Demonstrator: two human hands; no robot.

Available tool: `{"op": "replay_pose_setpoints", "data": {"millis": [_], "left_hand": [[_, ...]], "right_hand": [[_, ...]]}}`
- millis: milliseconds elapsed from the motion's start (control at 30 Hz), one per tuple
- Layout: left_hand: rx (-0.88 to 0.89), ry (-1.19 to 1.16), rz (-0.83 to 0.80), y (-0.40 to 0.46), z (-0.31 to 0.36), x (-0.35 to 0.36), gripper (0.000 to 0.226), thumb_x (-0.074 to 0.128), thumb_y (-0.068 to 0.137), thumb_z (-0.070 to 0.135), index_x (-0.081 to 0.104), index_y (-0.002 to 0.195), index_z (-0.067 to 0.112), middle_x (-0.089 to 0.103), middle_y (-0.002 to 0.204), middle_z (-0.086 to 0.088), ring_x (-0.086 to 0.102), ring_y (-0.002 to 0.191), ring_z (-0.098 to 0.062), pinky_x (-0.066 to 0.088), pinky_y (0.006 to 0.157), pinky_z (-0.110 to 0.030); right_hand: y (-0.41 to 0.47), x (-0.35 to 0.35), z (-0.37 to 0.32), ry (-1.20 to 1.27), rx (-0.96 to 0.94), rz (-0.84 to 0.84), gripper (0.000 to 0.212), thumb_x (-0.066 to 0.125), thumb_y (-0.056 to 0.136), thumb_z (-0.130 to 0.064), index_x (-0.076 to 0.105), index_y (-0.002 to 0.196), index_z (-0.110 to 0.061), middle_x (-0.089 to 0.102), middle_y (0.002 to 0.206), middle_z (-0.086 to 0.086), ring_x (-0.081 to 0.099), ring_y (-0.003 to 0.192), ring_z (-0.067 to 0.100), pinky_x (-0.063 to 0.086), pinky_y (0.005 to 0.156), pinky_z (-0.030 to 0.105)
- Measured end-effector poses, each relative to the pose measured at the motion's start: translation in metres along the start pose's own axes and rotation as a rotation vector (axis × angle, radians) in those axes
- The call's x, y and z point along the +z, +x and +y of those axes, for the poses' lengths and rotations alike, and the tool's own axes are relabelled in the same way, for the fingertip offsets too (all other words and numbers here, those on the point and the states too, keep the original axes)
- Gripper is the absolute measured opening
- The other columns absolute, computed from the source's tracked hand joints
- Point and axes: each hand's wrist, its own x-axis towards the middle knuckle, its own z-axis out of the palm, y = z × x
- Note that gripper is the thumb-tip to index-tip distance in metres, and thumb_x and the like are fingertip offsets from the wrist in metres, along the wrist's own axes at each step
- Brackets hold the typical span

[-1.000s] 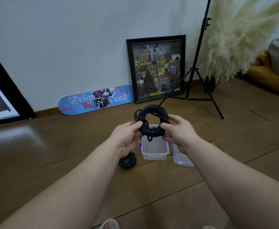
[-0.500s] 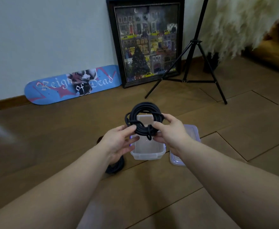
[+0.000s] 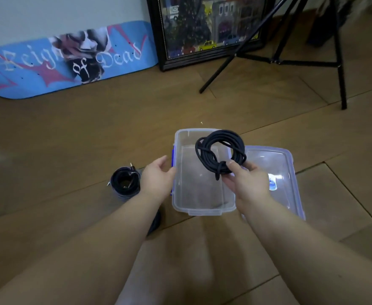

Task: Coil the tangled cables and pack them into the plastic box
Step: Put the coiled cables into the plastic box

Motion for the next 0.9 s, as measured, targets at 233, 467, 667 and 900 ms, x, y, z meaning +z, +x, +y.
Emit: {"op": "replay_pose_setpoints", "data": {"millis": [233,467,667,900], "left_hand": [[0.061,0.232,-0.073,0.041,-0.023,0.03,0.051,0.053,0.096,0.015,0.046,0.145,0.026,0.063,0.123,-0.001,0.064,0.105,-0.027,0.047,0.079,-0.028],[0.057,0.207,-0.067,0.02,-0.051,0.017,0.048,0.056,0.095,0.013,0.052,0.14,0.03,0.066,0.093,0.009,0.06,0.071,-0.013,0.054,0.077,-0.031],[0.01,0.186,-0.091,-0.004,-0.069,0.011,0.051,0.058,0.096,0.014,0.048,0.143,0.031,0.06,0.093,0.014,0.064,0.086,-0.012,0.056,0.085,-0.036],[0.053,0.133,-0.08,-0.01,-0.071,0.013,0.049,0.057,0.096,0.012,0.051,0.14,0.033,0.062,0.085,0.012,0.062,0.079,-0.007,0.056,0.078,-0.03]], "right_hand": [[0.044,-0.008,0.025,-0.035,-0.044,0.004,0.02,0.061,0.092,-0.004,0.064,0.112,-0.003,0.069,0.107,0.018,0.069,0.096,0.031,0.058,0.065,0.022],[0.051,-0.009,0.049,-0.172,-0.113,-0.024,0.029,0.063,0.089,-0.001,0.056,0.117,-0.006,0.069,0.1,0.009,0.067,0.076,0.018,0.055,0.059,0.025],[0.055,-0.001,0.052,-0.639,-0.263,-0.147,0.023,0.065,0.084,-0.013,0.062,0.106,-0.018,0.072,0.105,0.002,0.07,0.093,0.024,0.056,0.087,0.049],[0.069,0.021,0.059,-1.068,-0.266,-0.17,0.026,0.055,0.095,-0.016,0.06,0.119,-0.006,0.068,0.107,0.012,0.064,0.098,0.031,0.054,0.085,0.039]]}}
